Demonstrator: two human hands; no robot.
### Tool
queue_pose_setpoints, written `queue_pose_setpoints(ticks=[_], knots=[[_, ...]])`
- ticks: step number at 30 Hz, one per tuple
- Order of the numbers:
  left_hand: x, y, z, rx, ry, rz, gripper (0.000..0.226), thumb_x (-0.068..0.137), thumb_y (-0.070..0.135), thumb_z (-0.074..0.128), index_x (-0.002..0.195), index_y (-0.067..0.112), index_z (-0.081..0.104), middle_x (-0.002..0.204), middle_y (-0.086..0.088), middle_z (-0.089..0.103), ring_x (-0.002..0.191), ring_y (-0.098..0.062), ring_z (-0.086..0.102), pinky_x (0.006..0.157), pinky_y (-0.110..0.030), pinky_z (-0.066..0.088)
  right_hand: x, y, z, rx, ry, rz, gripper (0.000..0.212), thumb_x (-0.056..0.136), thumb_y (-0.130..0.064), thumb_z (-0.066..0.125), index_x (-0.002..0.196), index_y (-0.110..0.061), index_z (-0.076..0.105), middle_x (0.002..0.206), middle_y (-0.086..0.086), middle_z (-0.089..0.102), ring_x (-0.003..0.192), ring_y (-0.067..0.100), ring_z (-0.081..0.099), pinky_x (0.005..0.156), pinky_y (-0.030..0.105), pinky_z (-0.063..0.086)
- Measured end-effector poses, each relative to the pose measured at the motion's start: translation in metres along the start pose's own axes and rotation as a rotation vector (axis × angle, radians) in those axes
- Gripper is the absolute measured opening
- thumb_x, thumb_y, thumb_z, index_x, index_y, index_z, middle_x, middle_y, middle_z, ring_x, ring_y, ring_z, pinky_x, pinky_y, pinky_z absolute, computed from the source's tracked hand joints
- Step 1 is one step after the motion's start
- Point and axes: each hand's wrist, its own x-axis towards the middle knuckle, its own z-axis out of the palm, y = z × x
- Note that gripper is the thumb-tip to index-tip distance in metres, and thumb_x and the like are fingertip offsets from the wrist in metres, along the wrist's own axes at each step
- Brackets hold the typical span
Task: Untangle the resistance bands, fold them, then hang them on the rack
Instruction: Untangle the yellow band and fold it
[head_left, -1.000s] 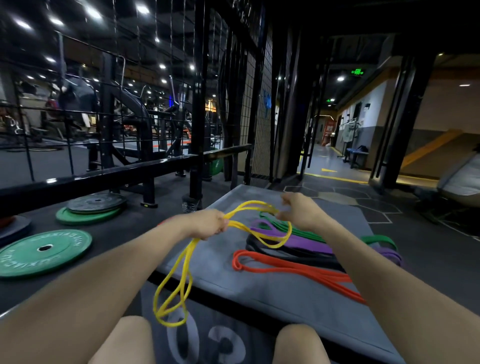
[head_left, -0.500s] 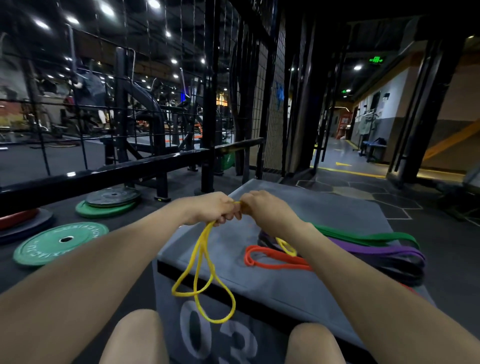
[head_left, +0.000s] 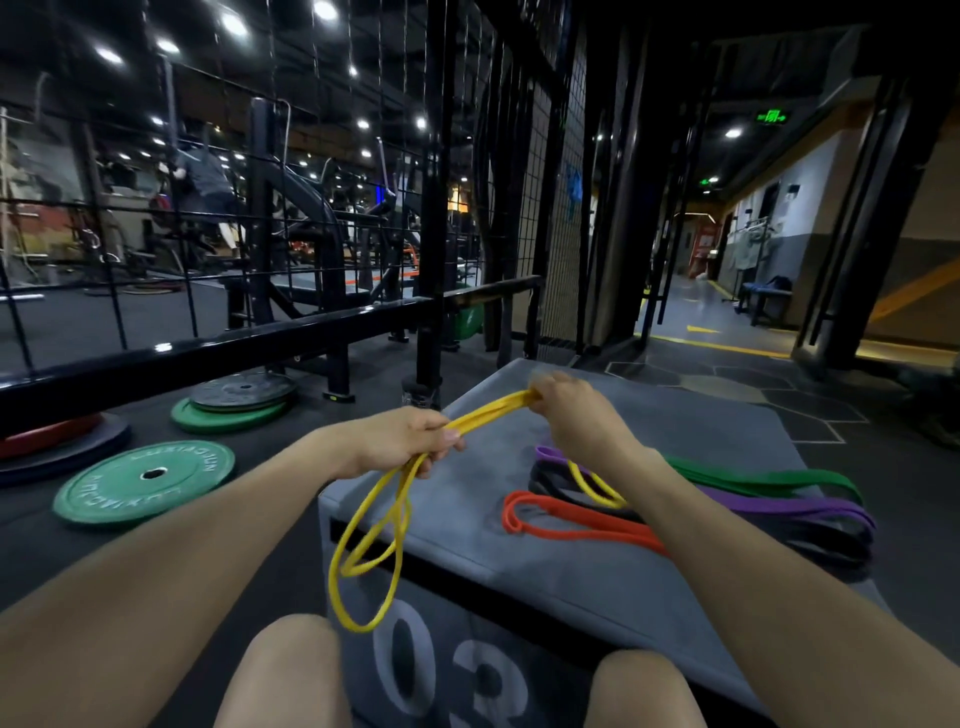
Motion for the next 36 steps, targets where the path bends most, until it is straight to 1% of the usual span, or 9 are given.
queue_pose_setpoints(ticks=[6,10,13,18,22,26,30,33,36], knots=[[-0.008,-0.026,-0.011,0.124,0.099,-0.049,0.027,0.098,0.029,0.041,0.083,0.015,0.058,0.066,0.003,0.043,0.056,-0.008,0.041,0.056,-0.018,0.039,-0.005,0.006,0.016,0.073,-0.036,0.134,0.014,0.096,-0.011,0.044,0.098,-0.006,0.057,0.099,0.014,0.059,0.093,0.035,0.056,0.066,0.036,0.036],[-0.007,-0.021,-0.019,0.101,0.241,-0.036,0.035,0.101,0.025,0.031,0.075,0.015,0.051,0.062,0.003,0.036,0.051,-0.011,0.031,0.049,-0.02,0.031,-0.006,-0.004,0.026,0.107,-0.206,0.151,0.017,0.095,-0.013,0.045,0.081,-0.013,0.054,0.084,0.01,0.058,0.078,0.029,0.051,0.064,0.032,0.033],[-0.008,-0.014,-0.029,0.17,0.287,-0.004,0.036,0.101,0.028,0.03,0.073,0.016,0.05,0.06,0.004,0.038,0.052,-0.012,0.033,0.05,-0.022,0.031,-0.009,-0.013,0.036,0.127,-0.344,0.061,0.015,0.094,-0.019,0.051,0.094,-0.008,0.061,0.103,0.017,0.065,0.09,0.031,0.057,0.072,0.035,0.041],[-0.009,-0.005,-0.037,0.102,0.289,0.032,0.036,0.101,0.029,0.029,0.076,0.013,0.049,0.06,0.003,0.034,0.049,-0.01,0.028,0.05,-0.022,0.027,0.004,-0.052,0.027,0.454,-0.205,-0.096,0.034,0.09,-0.028,0.059,0.119,-0.012,0.054,0.112,0.01,0.062,0.106,0.027,0.056,0.092,0.041,0.044],[-0.024,0.006,-0.047,-0.053,0.346,0.087,0.034,0.102,0.024,0.029,0.077,0.012,0.048,0.058,0.004,0.033,0.045,-0.004,0.028,0.047,-0.017,0.027,0.022,-0.089,0.022,0.768,-0.149,-0.077,0.035,0.089,-0.016,0.062,0.119,-0.004,0.051,0.11,0.022,0.06,0.101,0.031,0.058,0.093,0.044,0.046],[-0.058,0.003,-0.072,-0.136,0.457,0.124,0.034,0.102,0.025,0.03,0.078,0.011,0.05,0.058,0.006,0.034,0.043,-0.001,0.031,0.051,-0.021,0.031,0.037,-0.118,0.025,0.933,-0.141,-0.079,0.016,0.09,-0.01,0.058,0.1,0.003,0.058,0.083,0.014,0.058,0.077,0.023,0.055,0.081,0.044,0.05],[-0.101,0.003,-0.1,-0.254,0.565,0.108,0.035,0.102,0.027,0.03,0.079,0.011,0.051,0.059,0.006,0.034,0.043,-0.003,0.03,0.052,-0.021,0.03,0.053,-0.159,0.008,1.064,-0.208,-0.195,0.013,0.095,-0.007,0.047,0.083,-0.006,0.051,0.075,0.005,0.051,0.067,0.01,0.055,0.053,0.009,0.043],[-0.132,0.01,-0.117,-0.264,0.699,0.083,0.036,0.102,0.028,0.03,0.077,0.013,0.051,0.057,0.007,0.035,0.042,-0.003,0.029,0.053,-0.023,0.029,0.066,-0.19,-0.007,1.168,-0.295,-0.284,0.014,0.097,-0.007,0.044,0.083,-0.007,0.049,0.07,0.002,0.052,0.056,0.004,0.058,0.06,0.017,0.05],[-0.163,0.021,-0.134,-0.232,0.859,0.053,0.037,0.102,0.027,0.029,0.076,0.013,0.05,0.06,0.004,0.031,0.039,-0.002,0.027,0.048,-0.02,0.025,0.08,-0.218,-0.019,1.278,-0.332,-0.336,0.018,0.098,-0.011,0.043,0.083,-0.003,0.052,0.059,0.001,0.046,0.042,0.002,0.042,0.047,0.017,0.039]])
